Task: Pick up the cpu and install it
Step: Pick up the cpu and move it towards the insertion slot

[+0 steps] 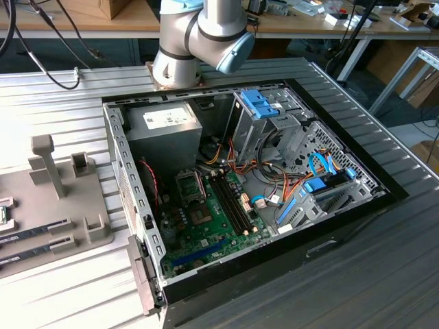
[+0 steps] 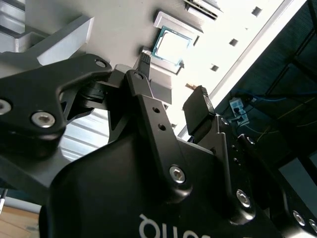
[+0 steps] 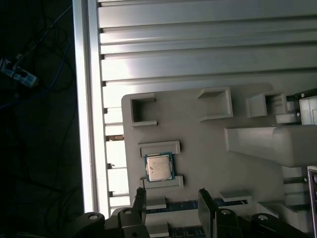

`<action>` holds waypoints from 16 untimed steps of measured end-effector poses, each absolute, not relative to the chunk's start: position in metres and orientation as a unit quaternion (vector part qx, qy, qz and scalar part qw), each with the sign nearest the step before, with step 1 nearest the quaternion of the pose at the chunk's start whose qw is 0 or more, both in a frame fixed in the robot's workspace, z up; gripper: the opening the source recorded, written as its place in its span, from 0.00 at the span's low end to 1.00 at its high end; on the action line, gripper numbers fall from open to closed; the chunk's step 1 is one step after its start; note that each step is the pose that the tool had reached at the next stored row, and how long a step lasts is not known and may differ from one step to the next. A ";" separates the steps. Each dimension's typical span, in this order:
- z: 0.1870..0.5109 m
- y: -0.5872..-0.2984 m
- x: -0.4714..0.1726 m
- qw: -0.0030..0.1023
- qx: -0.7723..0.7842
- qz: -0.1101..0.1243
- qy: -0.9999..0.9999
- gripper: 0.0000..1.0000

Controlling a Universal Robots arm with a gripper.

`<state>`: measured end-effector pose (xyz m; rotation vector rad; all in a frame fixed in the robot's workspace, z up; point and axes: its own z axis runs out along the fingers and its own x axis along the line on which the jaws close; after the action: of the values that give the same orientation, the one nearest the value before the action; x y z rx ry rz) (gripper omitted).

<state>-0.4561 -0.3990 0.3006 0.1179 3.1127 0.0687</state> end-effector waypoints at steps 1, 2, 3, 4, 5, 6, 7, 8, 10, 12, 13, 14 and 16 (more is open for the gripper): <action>0.300 -0.399 -0.456 0.013 0.038 0.022 0.999 0.54; 0.300 -0.399 -0.456 0.013 0.038 0.022 0.999 0.54; 0.299 -0.399 -0.456 0.013 0.038 0.022 0.999 0.54; 0.299 -0.399 -0.456 0.013 0.038 0.022 0.999 0.54; 0.299 -0.399 -0.456 0.013 0.038 0.022 0.999 0.54; 0.298 -0.399 -0.456 0.013 0.038 0.022 0.999 0.54; 0.297 -0.399 -0.456 0.013 0.038 0.022 0.999 0.54; 0.297 -0.399 -0.456 0.013 0.038 0.022 0.999 0.54; 0.296 -0.399 -0.456 0.013 0.038 0.022 0.999 0.54; 0.296 -0.399 -0.456 0.013 0.038 0.022 0.999 0.54; 0.295 -0.399 -0.456 0.013 0.038 0.022 0.999 0.54; 0.295 -0.399 -0.456 0.013 0.038 0.022 0.999 0.54; 0.294 -0.399 -0.456 0.013 0.038 0.022 0.999 0.54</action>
<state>-0.4561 -0.3990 0.2942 0.1180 3.1127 0.0686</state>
